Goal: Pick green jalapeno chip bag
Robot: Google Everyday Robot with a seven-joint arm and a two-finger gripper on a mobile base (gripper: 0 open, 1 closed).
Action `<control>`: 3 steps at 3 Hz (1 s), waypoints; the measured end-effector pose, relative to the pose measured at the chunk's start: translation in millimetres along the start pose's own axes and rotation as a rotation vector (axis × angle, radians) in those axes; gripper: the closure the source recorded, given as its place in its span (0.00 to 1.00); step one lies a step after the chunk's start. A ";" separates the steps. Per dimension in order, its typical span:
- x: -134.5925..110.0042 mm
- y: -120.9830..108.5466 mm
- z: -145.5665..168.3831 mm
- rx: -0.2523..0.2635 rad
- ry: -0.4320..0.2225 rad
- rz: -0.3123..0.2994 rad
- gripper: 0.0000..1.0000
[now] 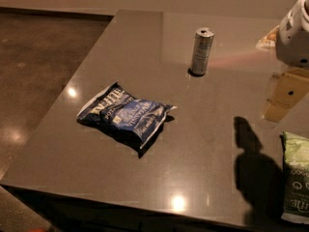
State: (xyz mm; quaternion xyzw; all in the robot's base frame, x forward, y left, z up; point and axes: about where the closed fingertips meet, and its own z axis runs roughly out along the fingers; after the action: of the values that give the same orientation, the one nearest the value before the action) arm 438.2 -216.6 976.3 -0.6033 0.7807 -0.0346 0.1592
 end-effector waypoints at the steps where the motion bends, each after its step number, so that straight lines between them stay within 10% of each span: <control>1: 0.0 0.0 0.0 0.000 0.000 0.000 0.00; 3: 44.0 -5.8 9.2 0.015 0.050 0.197 0.00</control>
Offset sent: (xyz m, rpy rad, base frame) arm 0.0013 -0.0523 -0.0262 0.0170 0.0460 -0.2690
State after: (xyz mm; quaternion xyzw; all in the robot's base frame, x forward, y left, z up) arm 436.5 -258.9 960.0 -0.5213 0.8398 -0.0396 0.1466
